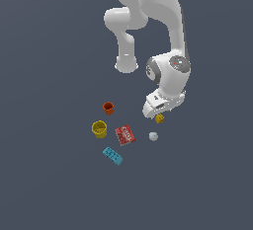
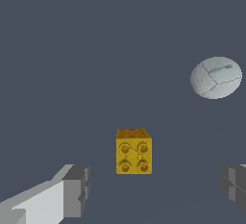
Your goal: Pick up a designated object from a clutter of objects.
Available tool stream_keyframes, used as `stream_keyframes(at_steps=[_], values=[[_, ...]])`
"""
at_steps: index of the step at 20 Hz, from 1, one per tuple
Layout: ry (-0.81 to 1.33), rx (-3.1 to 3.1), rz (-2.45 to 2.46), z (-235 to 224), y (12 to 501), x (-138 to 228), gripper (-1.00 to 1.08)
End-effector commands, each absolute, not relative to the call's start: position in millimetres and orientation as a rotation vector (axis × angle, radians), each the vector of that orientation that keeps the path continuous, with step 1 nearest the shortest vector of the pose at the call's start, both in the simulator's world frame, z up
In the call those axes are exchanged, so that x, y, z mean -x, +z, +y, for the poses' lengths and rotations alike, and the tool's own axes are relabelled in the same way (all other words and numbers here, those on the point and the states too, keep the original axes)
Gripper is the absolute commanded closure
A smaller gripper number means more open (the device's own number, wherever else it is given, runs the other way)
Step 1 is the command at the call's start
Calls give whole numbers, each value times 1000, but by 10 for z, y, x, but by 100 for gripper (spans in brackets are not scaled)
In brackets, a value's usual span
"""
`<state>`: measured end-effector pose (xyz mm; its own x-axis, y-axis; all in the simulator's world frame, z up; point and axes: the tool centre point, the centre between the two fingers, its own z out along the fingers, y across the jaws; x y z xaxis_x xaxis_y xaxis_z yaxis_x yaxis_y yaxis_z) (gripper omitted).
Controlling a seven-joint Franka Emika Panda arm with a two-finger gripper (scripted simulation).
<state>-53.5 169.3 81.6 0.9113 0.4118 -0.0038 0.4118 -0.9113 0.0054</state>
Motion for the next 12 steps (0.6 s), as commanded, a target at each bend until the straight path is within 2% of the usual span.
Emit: stream_keyframes(at_steps=[1, 12], values=[[-1, -3065, 681, 1744, 755, 575, -92], [-2, -3064, 690, 1764, 624, 600, -92]])
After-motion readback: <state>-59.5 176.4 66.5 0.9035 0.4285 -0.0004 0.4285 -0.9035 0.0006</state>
